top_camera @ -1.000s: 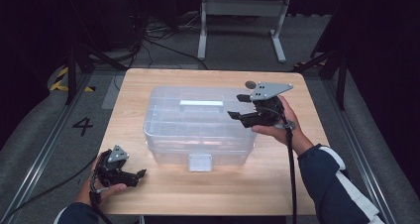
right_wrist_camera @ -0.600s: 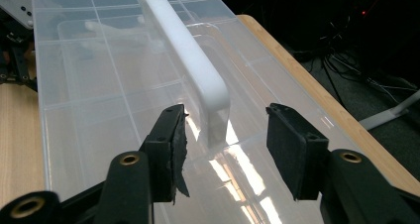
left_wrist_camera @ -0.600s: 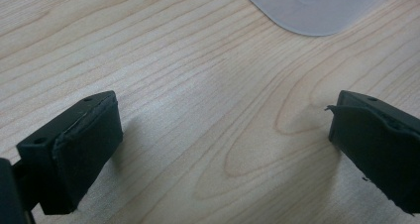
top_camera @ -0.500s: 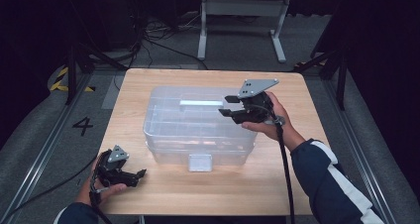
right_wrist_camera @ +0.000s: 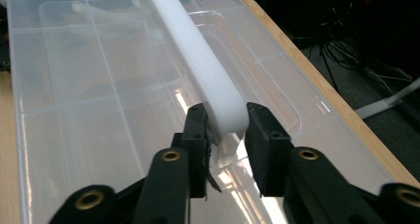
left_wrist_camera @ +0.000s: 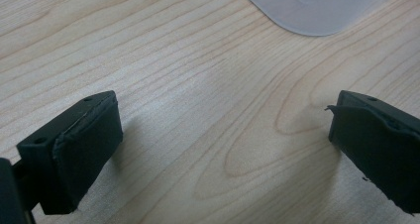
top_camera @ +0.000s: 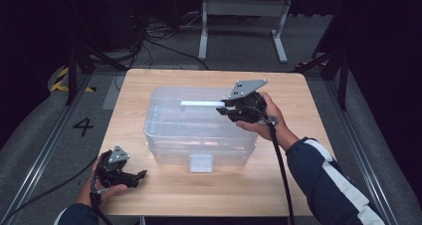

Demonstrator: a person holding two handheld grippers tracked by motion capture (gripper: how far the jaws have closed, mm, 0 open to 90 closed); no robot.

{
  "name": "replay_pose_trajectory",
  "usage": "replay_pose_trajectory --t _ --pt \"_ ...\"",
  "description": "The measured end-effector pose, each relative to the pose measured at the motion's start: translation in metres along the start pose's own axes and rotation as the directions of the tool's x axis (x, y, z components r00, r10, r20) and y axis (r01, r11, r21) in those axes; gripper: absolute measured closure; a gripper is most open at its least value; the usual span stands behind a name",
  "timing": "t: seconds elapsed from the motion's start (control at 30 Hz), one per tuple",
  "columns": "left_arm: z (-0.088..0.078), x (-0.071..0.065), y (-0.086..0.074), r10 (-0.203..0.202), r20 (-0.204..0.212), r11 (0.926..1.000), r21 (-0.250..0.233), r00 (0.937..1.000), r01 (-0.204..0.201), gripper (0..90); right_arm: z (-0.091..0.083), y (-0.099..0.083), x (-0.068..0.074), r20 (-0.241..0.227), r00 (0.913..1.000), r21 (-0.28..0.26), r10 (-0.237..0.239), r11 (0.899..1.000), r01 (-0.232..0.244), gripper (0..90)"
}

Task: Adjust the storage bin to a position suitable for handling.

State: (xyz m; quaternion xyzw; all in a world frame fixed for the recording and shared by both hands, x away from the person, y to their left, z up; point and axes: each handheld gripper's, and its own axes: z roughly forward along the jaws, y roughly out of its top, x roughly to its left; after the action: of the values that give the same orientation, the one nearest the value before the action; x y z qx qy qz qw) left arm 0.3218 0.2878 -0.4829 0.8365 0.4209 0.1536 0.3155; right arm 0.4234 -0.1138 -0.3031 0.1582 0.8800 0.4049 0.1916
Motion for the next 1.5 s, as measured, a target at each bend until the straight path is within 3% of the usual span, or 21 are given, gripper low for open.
replay_pose_trajectory --t 0.3,0.4,0.47,0.5,0.63,0.77,0.9,0.93,1.0,1.07,1.13,1.33,1.5 --pt "-0.002 0.000 0.002 0.005 0.001 0.9998 0.021 1.0000 -0.005 1.7 0.000 0.002 0.000 -0.009 0.9998 0.001 0.019 1.000 -0.019 76.3" --pt "-0.006 0.000 0.004 -0.003 -0.002 0.9988 0.048 1.0000 0.003 8.4 0.000 0.003 -0.002 -0.018 0.9996 0.006 0.021 1.000 -0.021 76.3" --pt "-0.009 0.001 0.007 0.013 0.011 0.9980 0.061 0.9998 -0.014 20.8 0.000 0.005 -0.003 -0.020 0.9997 0.013 0.016 1.000 -0.015 76.2" --pt "-0.011 0.000 0.009 0.038 -0.003 0.9976 0.058 0.9993 -0.038 22.7 0.000 0.005 -0.003 -0.020 0.9997 0.015 0.015 1.000 -0.015 76.2" --pt "-0.021 -0.004 0.018 0.039 0.002 0.9992 -0.010 0.9993 -0.039 27.5 -0.001 0.008 -0.006 -0.023 0.9996 0.018 0.018 1.000 -0.018 76.0" --pt "-0.033 -0.007 0.029 0.050 -0.019 0.9966 -0.065 0.9986 -0.051 31.7 -0.001 0.010 -0.008 -0.023 0.9994 0.021 0.027 0.999 -0.027 75.6" --pt "-0.049 -0.008 0.040 0.045 0.002 0.9892 -0.139 0.9990 -0.045 38.0 -0.001 0.016 -0.012 -0.015 0.9997 0.027 0.021 0.999 -0.020 75.0" --pt "-0.049 -0.008 0.040 0.045 0.002 0.9892 -0.139 0.9990 -0.045 39.5 -0.001 0.016 -0.012 -0.015 0.9997 0.027 0.021 0.999 -0.020 75.0" --pt "-0.056 -0.009 0.045 0.021 0.015 0.9827 -0.184 0.9997 -0.018 41.1 -0.001 0.018 -0.015 -0.018 0.9996 0.030 0.024 0.999 -0.023 74.7" --pt "-0.061 -0.009 0.050 0.027 0.018 0.9787 -0.204 0.9995 -0.023 45.7 -0.001 0.020 -0.016 -0.019 0.9995 0.033 0.025 0.999 -0.025 74.4" --pt "-0.064 -0.011 0.054 0.009 0.020 0.9773 -0.212 0.9998 -0.004 50.4 -0.001 0.020 -0.017 -0.017 0.9995 0.031 0.026 0.999 -0.026 74.4" --pt "-0.065 -0.024 0.073 0.074 -0.001 0.9728 -0.220 0.9972 -0.073 61.3 -0.002 0.023 -0.019 -0.012 0.9994 0.040 0.031 0.999 -0.031 73.9" --pt "-0.063 -0.030 0.080 0.095 0.013 0.9742 -0.207 0.9954 -0.090 71.9 -0.002 0.025 -0.022 -0.005 0.9991 0.036 0.043 0.998 -0.043 73.4"
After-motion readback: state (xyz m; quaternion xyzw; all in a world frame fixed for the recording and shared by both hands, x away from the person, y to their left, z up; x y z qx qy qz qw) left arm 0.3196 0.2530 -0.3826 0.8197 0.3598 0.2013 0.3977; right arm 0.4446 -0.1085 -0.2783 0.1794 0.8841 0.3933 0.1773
